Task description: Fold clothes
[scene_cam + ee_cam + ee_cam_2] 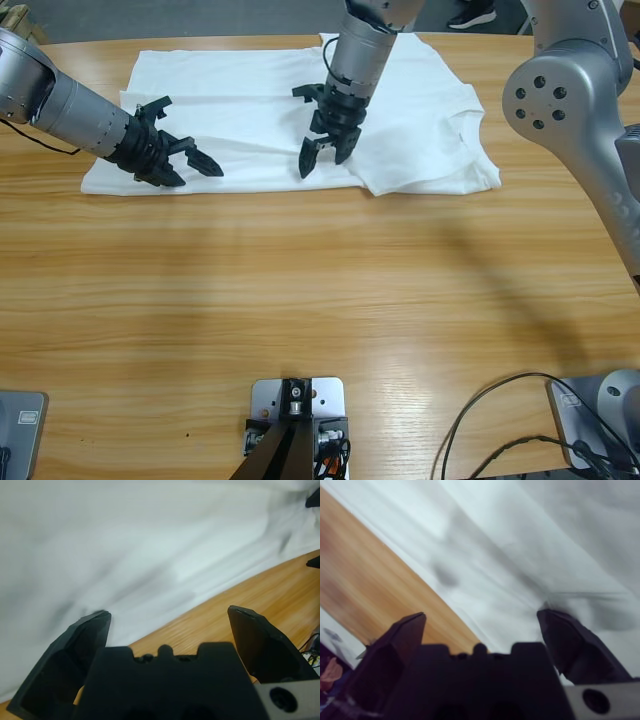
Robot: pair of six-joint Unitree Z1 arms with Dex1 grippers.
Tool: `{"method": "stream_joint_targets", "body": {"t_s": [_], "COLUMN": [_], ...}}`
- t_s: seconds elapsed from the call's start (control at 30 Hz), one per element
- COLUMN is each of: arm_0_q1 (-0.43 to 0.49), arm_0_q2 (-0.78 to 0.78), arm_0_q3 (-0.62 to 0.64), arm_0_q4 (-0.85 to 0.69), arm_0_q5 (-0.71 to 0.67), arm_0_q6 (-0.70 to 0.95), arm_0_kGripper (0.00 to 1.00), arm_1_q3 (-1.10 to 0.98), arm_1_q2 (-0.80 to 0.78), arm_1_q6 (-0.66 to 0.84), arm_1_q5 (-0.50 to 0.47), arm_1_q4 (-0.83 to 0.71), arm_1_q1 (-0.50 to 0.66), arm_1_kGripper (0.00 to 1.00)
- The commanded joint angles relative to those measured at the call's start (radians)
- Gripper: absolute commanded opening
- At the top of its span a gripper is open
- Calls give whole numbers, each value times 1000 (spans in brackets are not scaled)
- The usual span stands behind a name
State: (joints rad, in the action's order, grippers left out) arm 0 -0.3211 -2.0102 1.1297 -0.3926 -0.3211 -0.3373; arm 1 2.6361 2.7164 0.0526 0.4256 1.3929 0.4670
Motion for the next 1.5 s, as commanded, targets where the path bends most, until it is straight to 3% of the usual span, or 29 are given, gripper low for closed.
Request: {"method": "stream_joint_targets", "body": {"t_s": [0.03, 0.53, 0.83, 1.27, 1.5], "arm_0_q1": [4, 4, 4, 4, 4], "arm_0_q2": [-108, -110, -107, -108, -106], "arm_0_q3": [-33, -33, -41, -38, -39], "arm_0_q4": [-26, -27, -28, -28, -28], "arm_0_q5": [43, 50, 50, 51, 51], "arm_0_q6": [7, 7, 10, 12, 17], "arm_0_kGripper": [964, 968, 968, 959, 965], "arm_1_q3": [367, 262, 330, 436, 428], "arm_1_q2": [45, -26, -23, -22, -103], "arm_1_q6": [-12, 43, 18, 3, 17], "arm_1_q5": [-77, -55, -207, -246, -254], "arm_1_q4": [219, 220, 219, 218, 221], "arm_1_q1": [-27, 38, 8, -5, -1], "arm_1_kGripper": [945, 950, 950, 950, 955]}}
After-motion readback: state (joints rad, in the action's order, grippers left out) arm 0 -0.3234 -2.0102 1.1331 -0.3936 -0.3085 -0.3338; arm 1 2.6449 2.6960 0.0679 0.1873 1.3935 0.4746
